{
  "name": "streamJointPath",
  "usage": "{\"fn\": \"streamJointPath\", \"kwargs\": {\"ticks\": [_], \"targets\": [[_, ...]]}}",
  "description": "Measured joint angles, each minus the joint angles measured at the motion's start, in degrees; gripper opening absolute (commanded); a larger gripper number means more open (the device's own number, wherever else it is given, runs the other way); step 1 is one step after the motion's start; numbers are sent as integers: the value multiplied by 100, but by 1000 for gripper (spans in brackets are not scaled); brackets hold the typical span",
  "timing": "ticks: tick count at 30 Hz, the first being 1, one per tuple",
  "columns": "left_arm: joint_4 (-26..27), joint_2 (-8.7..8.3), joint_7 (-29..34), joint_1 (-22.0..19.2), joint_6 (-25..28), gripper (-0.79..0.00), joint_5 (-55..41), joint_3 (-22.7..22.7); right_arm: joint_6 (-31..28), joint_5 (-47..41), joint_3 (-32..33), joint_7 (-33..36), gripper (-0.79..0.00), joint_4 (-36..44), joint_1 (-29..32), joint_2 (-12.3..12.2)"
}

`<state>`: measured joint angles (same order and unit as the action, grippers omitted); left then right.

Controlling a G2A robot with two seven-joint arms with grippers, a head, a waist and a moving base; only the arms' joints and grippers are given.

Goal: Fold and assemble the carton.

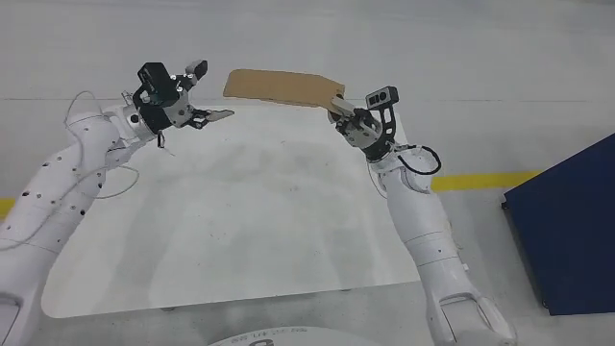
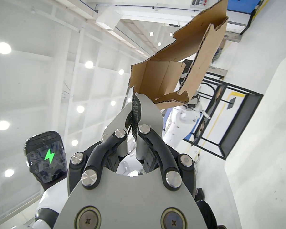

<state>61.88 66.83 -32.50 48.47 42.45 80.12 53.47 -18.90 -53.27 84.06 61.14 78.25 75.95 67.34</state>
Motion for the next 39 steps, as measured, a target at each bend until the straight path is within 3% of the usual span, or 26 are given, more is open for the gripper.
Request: {"fn": "streamJointPath", "kwargs": {"ticks": [4, 7, 12, 15, 21, 25, 34, 39], "targets": [[61, 6, 1043, 92, 794, 0, -1108, 65, 43, -503, 51, 341, -785, -203, -59, 18], [288, -12, 1655, 170, 947, 0, -1192, 31, 24, -497, 52, 341, -785, -226, -69, 19], [583, 45, 2023, 289, 1006, 0, -1150, -227, 25, -494, 51, 337, -785, -222, -68, 19], [776, 95, 1841, 257, 753, 0, -800, -371, 110, -480, 28, 266, -785, -193, -61, 21], [902, 131, 594, 243, 43, 0, 469, -580, 1007, -795, 47, 41, -785, -394, -300, 18], [740, 151, -247, 247, -80, 0, 571, -594, 1226, -1016, 61, 180, -785, -542, -424, 29], [753, 155, -83, 294, -83, 0, 476, -575, 1258, -1056, 62, 227, -785, -550, -431, 30], [1178, 116, 304, 371, -265, -43, 527, -435, 1409, -1001, 51, 3, -785, -411, -369, 31]]}}
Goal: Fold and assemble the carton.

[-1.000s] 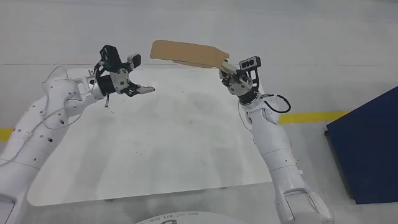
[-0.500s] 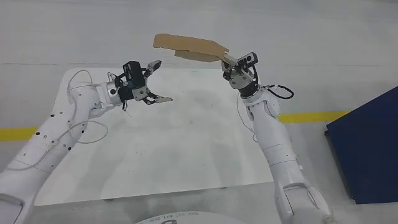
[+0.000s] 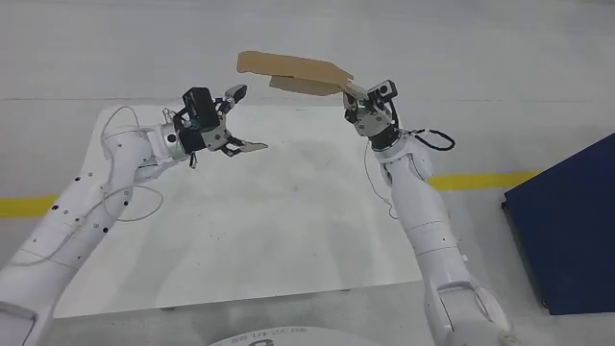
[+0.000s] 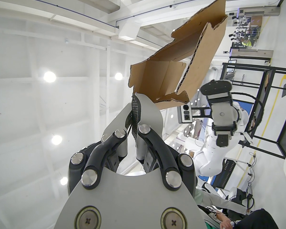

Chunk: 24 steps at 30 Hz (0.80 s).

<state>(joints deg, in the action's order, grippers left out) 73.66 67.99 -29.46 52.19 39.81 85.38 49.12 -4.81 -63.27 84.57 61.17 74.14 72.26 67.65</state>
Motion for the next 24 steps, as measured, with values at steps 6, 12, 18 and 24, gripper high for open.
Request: {"fn": "streamJointPath", "kwargs": {"ticks": [6, 12, 18, 24], "targets": [[226, -40, 158, 106, 204, -80, 338, -7, 374, 92, -23, -193, -785, -18, -84, -7], [189, -1, 315, -2, 216, -86, 230, -17, 652, 342, -87, -44, -785, -8, -103, -29], [52, 30, 473, -124, 24, -135, 240, 27, 890, 353, -60, 251, -785, -57, -132, -55], [-17, 49, 568, -161, 28, -222, 258, 22, 957, 405, -95, 278, -785, -63, -154, -60]]}}
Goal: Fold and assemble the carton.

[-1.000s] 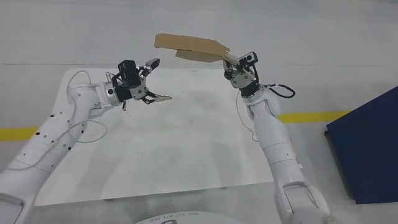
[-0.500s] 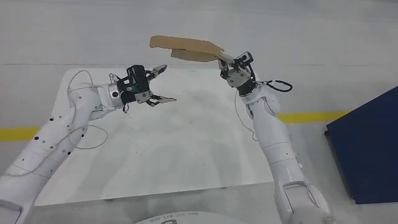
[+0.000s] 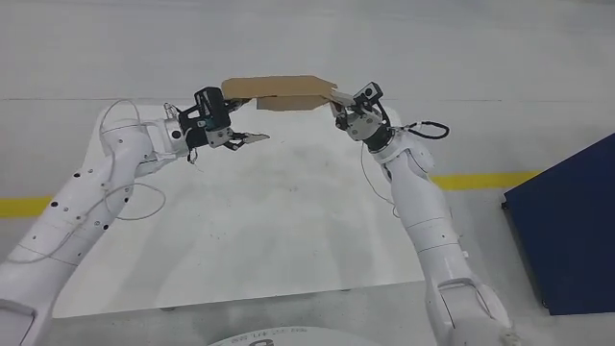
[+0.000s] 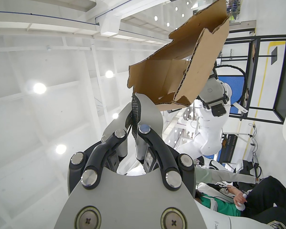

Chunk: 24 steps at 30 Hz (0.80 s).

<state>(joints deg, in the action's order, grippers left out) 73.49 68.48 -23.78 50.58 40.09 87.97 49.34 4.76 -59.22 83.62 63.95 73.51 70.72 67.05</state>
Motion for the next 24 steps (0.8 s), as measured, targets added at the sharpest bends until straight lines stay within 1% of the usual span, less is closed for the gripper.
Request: {"fn": "streamJointPath", "kwargs": {"ticks": [4, 9, 13, 19, 24], "targets": [[-25, 13, 41, -31, -4, -280, 128, -44, 51, 33, -49, 27, -785, 5, -17, 2], [-11, 37, -1, -60, -47, -311, 315, -135, 86, 97, -103, -68, -785, -14, -58, 5], [51, 47, -153, -102, -211, -397, 633, -205, 175, 165, -164, -184, -785, -34, -103, 8], [54, 67, -261, -141, -359, -453, 1039, -330, 246, 179, -206, -256, -785, -58, -150, 10], [-24, 93, -278, -174, -400, -462, 1177, -409, 318, 108, -197, -224, -785, -75, -152, 7]]}}
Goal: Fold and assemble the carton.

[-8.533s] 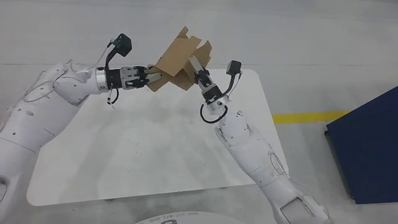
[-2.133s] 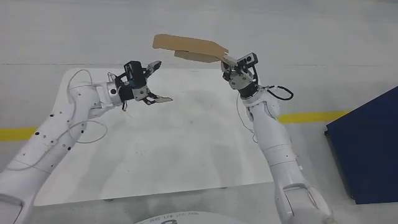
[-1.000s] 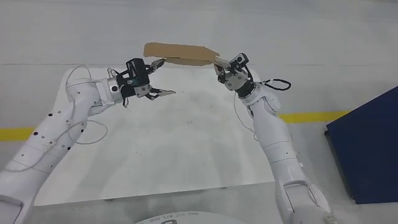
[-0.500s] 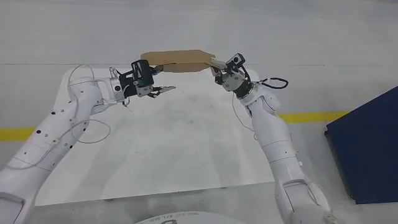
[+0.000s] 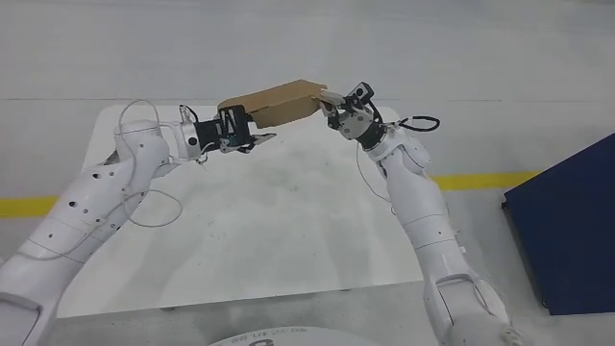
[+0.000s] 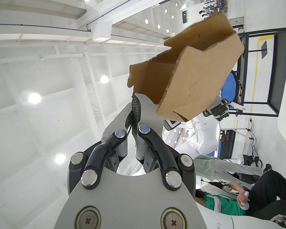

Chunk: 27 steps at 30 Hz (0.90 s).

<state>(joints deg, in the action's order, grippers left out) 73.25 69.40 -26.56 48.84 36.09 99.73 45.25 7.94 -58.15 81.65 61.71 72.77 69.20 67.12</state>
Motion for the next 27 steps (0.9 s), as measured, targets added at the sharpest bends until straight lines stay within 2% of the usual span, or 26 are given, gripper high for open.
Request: {"fn": "streamJointPath", "kwargs": {"ticks": [5, 10, 17, 27], "targets": [[-66, 16, -313, -25, -110, -471, 109, -36, 186, -109, -13, 110, -785, -38, -22, -4], [-166, 14, -612, -54, -212, -471, 278, -46, 610, -286, -30, 340, -785, -154, -112, -17], [-338, 30, -725, -126, -294, -471, 341, -29, 979, -301, -36, 708, -785, -257, -171, -54], [-359, 113, -769, -194, -548, -542, 482, -175, 1137, -351, -262, 464, -785, -337, -331, -22]]}}
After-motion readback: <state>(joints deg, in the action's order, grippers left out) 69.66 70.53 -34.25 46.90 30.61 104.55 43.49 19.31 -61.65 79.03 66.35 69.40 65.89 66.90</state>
